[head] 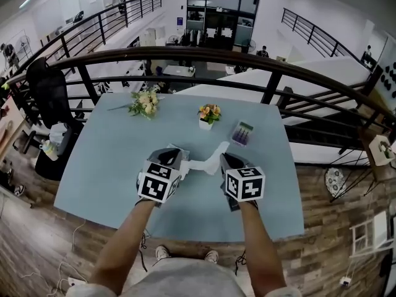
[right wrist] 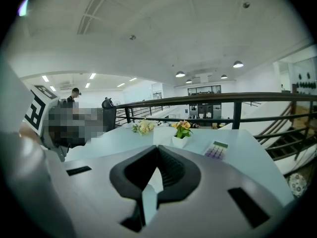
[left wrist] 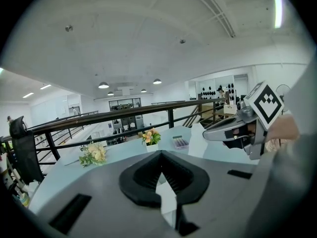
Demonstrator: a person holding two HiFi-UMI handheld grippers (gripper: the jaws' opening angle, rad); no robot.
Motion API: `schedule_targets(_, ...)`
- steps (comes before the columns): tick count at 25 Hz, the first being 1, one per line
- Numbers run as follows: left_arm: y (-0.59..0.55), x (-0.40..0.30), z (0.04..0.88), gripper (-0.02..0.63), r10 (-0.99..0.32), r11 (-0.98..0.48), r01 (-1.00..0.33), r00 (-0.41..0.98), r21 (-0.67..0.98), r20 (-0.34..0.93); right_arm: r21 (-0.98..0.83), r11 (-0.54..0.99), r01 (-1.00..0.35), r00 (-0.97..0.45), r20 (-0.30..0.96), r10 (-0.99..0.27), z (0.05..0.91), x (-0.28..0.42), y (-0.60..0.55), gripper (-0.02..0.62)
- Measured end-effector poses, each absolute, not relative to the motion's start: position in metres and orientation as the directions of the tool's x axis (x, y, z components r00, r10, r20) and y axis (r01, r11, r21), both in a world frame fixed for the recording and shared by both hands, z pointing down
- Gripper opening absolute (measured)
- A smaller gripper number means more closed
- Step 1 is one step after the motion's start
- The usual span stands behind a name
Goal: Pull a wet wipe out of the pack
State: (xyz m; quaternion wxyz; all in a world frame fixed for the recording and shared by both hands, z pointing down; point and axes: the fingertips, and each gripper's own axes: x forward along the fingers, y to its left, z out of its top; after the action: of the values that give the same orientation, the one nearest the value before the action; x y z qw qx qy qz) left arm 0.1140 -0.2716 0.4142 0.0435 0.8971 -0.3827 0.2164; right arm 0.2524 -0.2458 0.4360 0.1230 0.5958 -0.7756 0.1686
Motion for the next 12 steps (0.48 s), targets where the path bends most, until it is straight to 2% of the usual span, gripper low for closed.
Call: schedule_targets(12, -0.274, 0.148, 0.403, -0.006, -0.655, -0.728, -0.679, 0.646, -0.097, 0.392, -0.104, 0.142, -0.984, -0.170, 0.357, -0.919, 0.419, 0.300, -0.230, 0.006)
